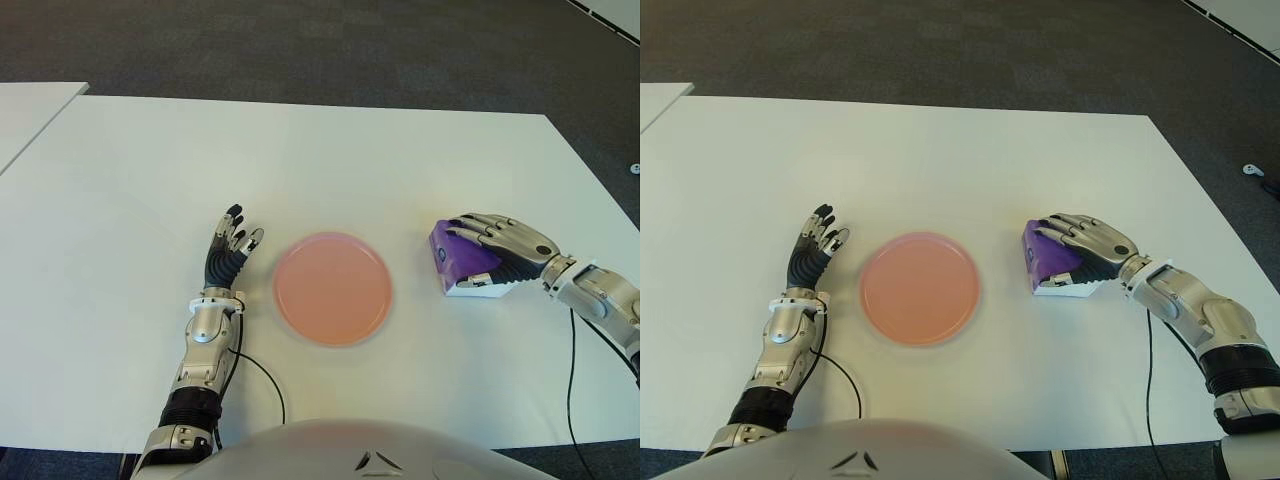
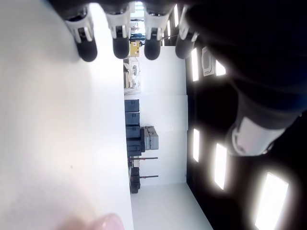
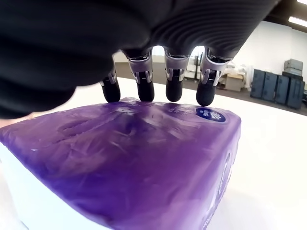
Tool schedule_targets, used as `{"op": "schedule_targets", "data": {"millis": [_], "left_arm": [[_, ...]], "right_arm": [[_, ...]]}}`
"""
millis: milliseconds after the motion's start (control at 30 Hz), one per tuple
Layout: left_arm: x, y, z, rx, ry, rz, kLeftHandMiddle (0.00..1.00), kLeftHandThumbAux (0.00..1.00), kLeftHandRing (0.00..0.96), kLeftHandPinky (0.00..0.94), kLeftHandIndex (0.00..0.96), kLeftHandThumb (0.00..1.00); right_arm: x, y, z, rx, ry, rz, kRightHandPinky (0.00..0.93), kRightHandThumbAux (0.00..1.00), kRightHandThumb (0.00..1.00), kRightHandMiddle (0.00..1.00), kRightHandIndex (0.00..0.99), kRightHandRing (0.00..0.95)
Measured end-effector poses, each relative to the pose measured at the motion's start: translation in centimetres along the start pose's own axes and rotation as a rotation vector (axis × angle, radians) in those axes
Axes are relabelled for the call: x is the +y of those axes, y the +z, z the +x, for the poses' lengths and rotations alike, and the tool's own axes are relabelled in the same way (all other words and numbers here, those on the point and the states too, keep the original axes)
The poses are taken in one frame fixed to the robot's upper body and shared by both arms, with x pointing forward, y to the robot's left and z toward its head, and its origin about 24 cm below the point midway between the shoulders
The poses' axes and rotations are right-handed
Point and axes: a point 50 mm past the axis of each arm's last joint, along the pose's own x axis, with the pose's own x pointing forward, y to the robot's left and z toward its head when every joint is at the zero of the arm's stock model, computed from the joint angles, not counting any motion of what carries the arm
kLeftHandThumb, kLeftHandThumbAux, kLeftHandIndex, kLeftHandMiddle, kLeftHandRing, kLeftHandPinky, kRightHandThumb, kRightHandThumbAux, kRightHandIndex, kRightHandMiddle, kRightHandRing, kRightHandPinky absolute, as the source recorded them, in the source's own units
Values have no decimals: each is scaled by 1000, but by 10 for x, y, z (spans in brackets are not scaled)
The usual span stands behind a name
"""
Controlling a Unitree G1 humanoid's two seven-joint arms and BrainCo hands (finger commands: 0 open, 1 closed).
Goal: Put the tissue paper into the plate.
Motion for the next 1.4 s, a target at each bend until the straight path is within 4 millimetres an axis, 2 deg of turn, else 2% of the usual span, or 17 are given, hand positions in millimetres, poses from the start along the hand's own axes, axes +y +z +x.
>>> {"op": "schedule_targets", "data": {"millis": [967,1267,1400], "left_arm": [[2,0,-2,6,0,-5,0,588,0,0,0,0],[3,0,-2,6,2,-5,0,587,0,0,0,0],[3,-1,-3,7,5,-5,0,586,0,0,0,0]], "right_arm": [[17,3,-4,29,19,50,0,206,247,0,0,0],[27,-3,-6,82,0,62,0,203,253,0,0,0],[40,-7,-5,116,-17,59,0,196,262,0,0,0]]}}
